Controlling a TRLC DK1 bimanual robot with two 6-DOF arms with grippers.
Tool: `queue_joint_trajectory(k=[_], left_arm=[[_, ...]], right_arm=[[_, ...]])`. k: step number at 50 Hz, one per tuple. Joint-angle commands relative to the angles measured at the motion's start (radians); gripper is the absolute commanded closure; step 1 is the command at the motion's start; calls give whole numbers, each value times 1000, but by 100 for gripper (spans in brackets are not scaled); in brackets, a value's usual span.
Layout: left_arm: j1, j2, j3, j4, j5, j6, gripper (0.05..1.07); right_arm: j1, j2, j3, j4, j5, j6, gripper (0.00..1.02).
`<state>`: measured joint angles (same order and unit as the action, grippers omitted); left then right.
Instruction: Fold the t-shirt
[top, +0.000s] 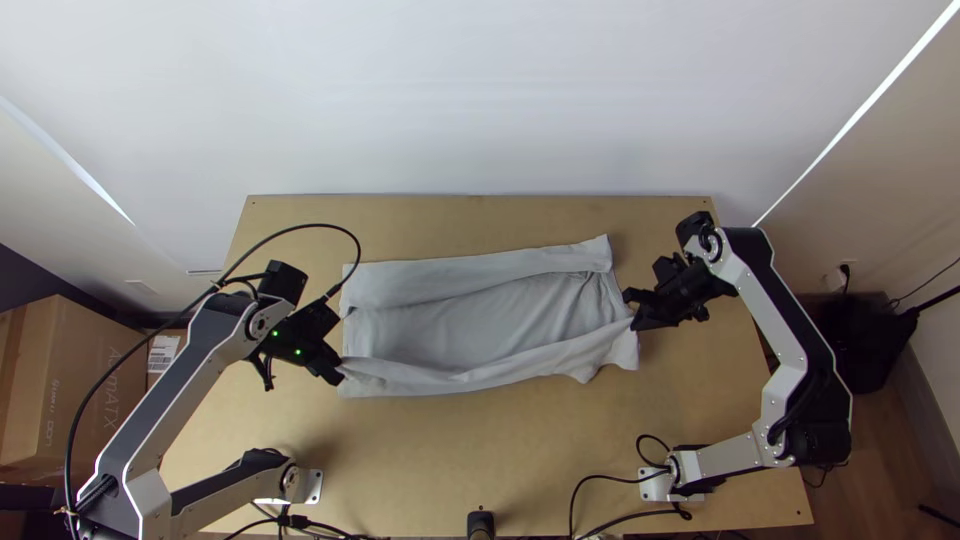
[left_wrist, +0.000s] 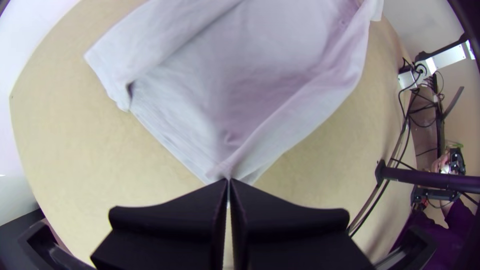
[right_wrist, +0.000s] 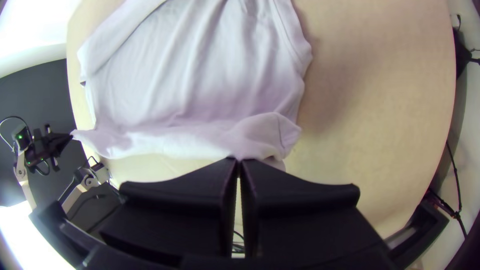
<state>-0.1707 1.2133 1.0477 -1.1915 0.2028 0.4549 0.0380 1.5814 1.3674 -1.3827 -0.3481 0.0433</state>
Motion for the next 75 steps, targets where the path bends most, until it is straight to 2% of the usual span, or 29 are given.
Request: queue_joint_trajectory(k=[1,23,39,56,75], left_arm=[[39,35,44,13,14,41,105],[155,301,278,138,20,41,105],[200,537,514,156,37,31,105],[221,689,630,158,41,34,105],[223,736,580,237,63,-19,105]], right_arm=[[-6,55,88,-10,6,-13,100],[34,272,383,-12,4,12,100],[40,466,598,-12,4,38,100],[39,716,877,-7,-3,118,100],[39,859,871,103,-3,158,100]])
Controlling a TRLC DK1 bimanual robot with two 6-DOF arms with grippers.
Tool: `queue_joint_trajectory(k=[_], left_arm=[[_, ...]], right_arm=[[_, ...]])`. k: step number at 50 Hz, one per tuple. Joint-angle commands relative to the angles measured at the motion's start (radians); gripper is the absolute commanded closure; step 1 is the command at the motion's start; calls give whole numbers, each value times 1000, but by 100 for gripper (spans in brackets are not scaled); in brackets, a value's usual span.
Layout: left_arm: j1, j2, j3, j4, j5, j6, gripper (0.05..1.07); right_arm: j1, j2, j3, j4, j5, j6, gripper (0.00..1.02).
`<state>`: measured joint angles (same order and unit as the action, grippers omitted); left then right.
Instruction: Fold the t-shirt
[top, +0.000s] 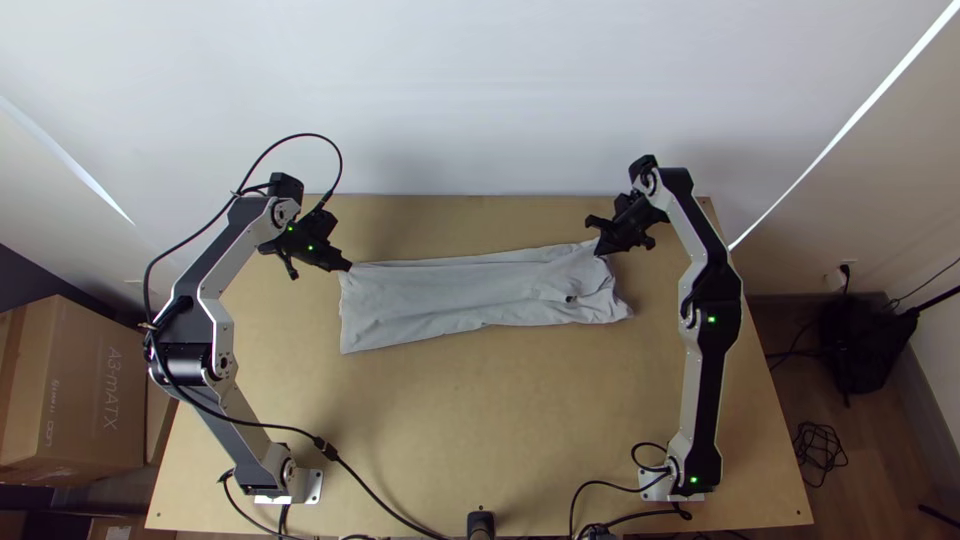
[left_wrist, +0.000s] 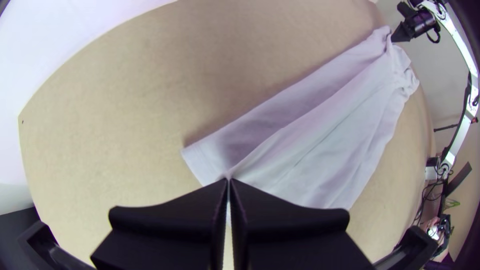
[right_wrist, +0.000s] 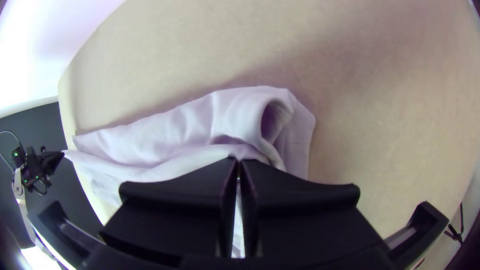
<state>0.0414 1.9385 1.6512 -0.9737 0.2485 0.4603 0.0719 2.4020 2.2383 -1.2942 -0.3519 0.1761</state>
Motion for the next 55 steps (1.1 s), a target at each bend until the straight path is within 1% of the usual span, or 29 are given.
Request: queue_joint_trajectory(k=[1,4,5,8,10,11,14,15,18,22,23,25,26,28,31,35,36,40,43,46,50,53,55], left_arm=[[11,11,-25,21,20,-29,104],[15,10,-34,30,44,-31,103],[17,10,-37,30,52,-31,100],[17,7,-50,27,58,-32,79],[17,7,-59,24,60,-29,70],[17,2,-67,26,60,-28,66],[17,-13,-87,29,71,-25,52],[18,-19,-93,29,72,-23,49],[28,-41,-117,29,87,-22,43],[46,-61,-143,26,100,-23,34],[54,-65,-149,26,101,-25,29],[61,-64,-151,-2,106,-26,11],[69,-59,-146,-23,107,-22,10],[81,-64,-153,-26,120,-20,10],[112,-93,-174,-25,170,-18,10],[150,-131,-195,-28,225,-20,10],[160,-142,-202,-28,236,-20,10],[189,-177,-237,-30,256,-23,10],[207,-202,-269,-28,276,-22,10],[232,-213,-297,-26,310,-26,10],[265,-208,-332,-26,348,-37,10],[282,-211,-366,-22,376,-37,10],[288,-217,-389,-6,388,-40,10]], right_arm=[[5,42,-3,22,1,26,100],[2,51,-8,33,2,33,100],[0,54,-11,41,2,39,100],[-4,57,-17,56,8,51,100],[-7,59,-16,64,13,56,99],[-7,57,-14,67,16,57,98],[-11,42,-11,67,18,60,88],[-12,34,-13,67,19,60,85],[-15,0,-19,65,19,60,75],[-21,-53,-39,65,19,62,56],[-21,-67,-43,65,19,62,52],[-24,-103,-65,65,19,62,42],[-27,-122,-75,65,19,62,36],[-30,-156,-92,65,19,62,28],[-34,-215,-126,65,18,62,16],[-37,-303,-174,67,13,59,5],[-37,-330,-189,73,13,57,4],[-41,-417,-236,82,7,57,4],[-57,-474,-264,82,-29,65,4],[-67,-535,-298,90,-48,72,4],[-92,-621,-342,125,-82,111,4],[-103,-678,-358,127,-130,145,4],[-106,-710,-362,127,-150,168,4]])
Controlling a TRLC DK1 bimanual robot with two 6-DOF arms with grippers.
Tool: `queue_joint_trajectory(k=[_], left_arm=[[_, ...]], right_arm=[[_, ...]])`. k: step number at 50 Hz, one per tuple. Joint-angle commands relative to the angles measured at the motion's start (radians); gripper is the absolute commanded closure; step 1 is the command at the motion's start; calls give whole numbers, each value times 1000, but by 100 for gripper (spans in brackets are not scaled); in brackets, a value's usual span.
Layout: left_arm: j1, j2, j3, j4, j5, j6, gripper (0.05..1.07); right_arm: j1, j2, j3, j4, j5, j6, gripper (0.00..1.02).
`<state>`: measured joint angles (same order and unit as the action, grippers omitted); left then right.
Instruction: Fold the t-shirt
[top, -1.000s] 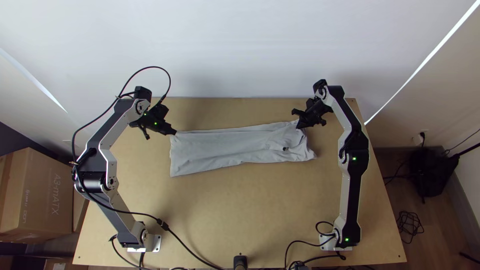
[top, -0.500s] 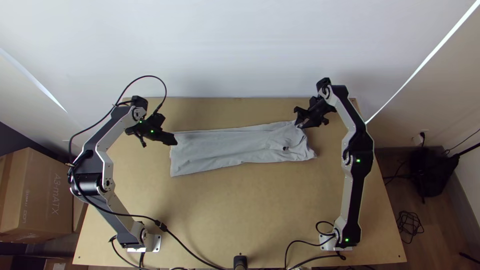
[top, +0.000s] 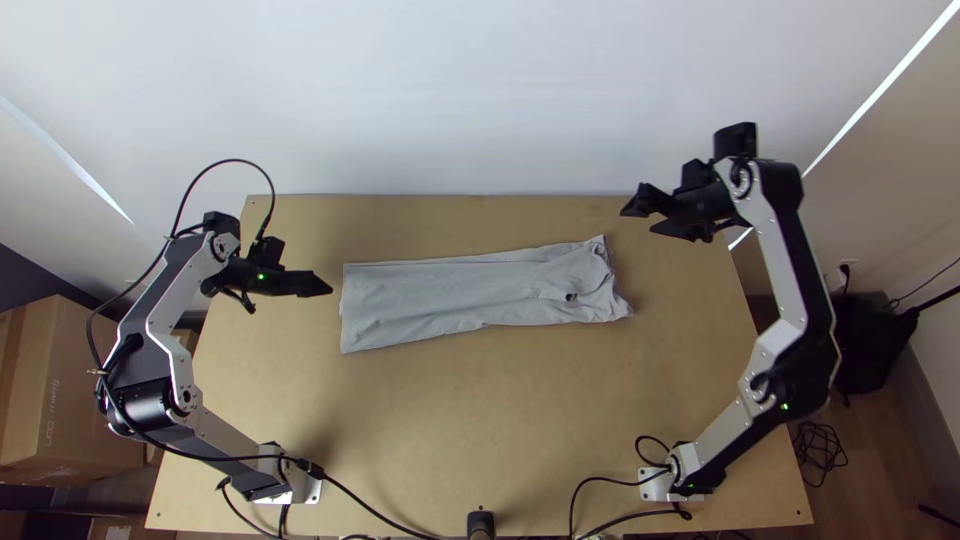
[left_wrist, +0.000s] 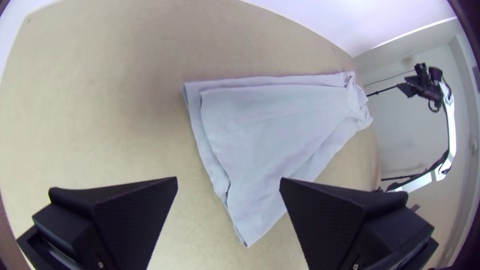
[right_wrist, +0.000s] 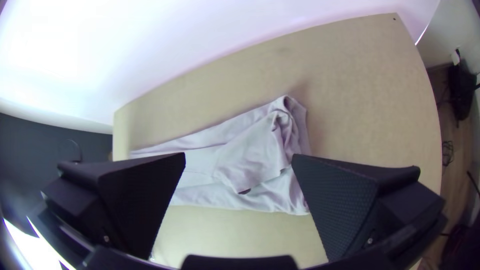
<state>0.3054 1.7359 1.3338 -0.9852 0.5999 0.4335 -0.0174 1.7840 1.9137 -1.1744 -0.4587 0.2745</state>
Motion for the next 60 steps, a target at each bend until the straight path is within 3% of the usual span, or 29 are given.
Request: queue_joint_trajectory(k=[1,10,22,35,51,56,57,60], left_arm=[[28,-19,-85,20,43,-24,10],[34,-41,-170,143,46,-125,10],[-22,-16,-246,286,32,-226,10],[-167,31,-288,456,-61,-348,10],[-370,80,-271,548,-173,-435,11],[-382,70,-282,563,-183,-426,33],[-382,67,-286,569,-183,-424,43],[-364,62,-288,571,-183,-423,89]], right_arm=[[-18,-110,-39,7,-51,77,4],[-12,-253,-47,7,-115,173,4],[11,-405,-101,7,-118,186,4],[4,-498,-151,7,-117,207,4],[10,-546,-157,9,-117,239,4],[10,-558,-162,9,-117,241,4],[10,-560,-163,9,-117,241,4],[11,-569,-177,10,-117,239,4]])
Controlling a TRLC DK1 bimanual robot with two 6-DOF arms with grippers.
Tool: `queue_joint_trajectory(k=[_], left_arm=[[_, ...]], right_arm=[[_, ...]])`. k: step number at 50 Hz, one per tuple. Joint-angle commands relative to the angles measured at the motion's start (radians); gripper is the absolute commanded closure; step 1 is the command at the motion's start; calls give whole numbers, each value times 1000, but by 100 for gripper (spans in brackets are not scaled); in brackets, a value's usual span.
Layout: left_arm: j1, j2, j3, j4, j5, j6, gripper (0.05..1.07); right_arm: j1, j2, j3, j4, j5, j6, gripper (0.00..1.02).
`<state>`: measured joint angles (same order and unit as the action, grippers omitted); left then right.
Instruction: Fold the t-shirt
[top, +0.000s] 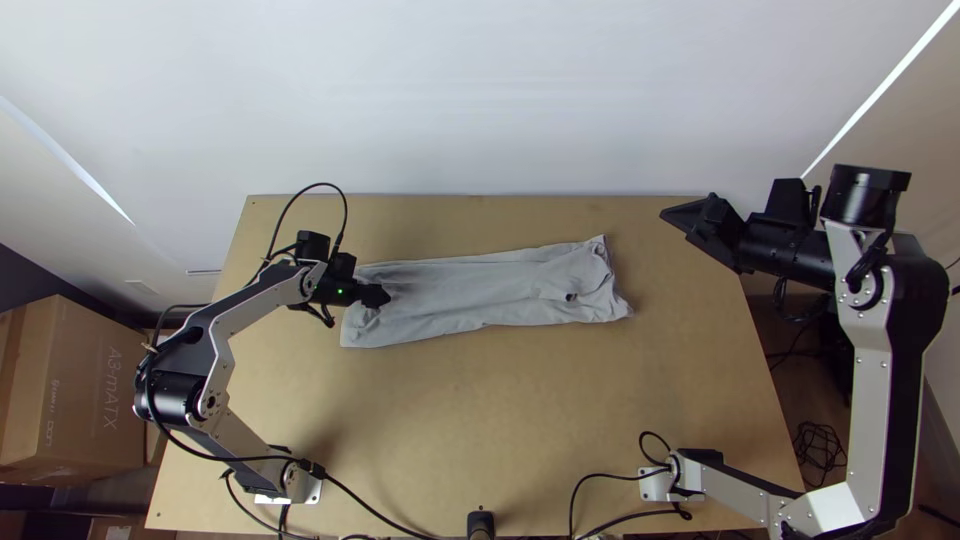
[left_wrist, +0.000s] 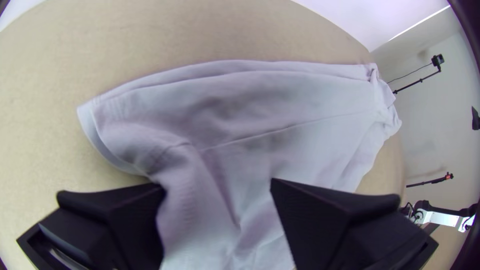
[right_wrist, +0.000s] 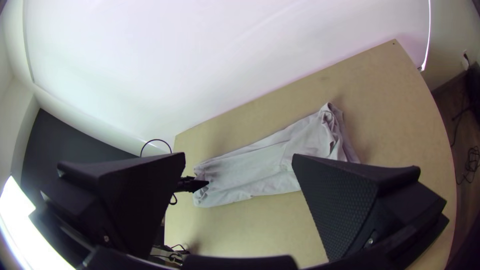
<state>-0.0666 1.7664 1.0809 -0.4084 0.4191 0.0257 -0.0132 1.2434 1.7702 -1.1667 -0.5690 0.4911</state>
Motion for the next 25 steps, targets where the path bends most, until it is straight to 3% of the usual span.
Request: queue_joint_trajectory(k=[1,2,13,25], left_arm=[[19,28,-36,-4,-3,-12,99],[33,25,-38,-6,-2,-9,105],[240,-67,-70,-83,6,102,105],[545,-122,22,-303,20,367,105]], right_arm=[[7,-30,-38,2,-6,21,4],[7,-33,-43,2,-6,21,4],[12,-48,-87,27,-6,23,4],[45,-42,-94,65,-6,47,4]])
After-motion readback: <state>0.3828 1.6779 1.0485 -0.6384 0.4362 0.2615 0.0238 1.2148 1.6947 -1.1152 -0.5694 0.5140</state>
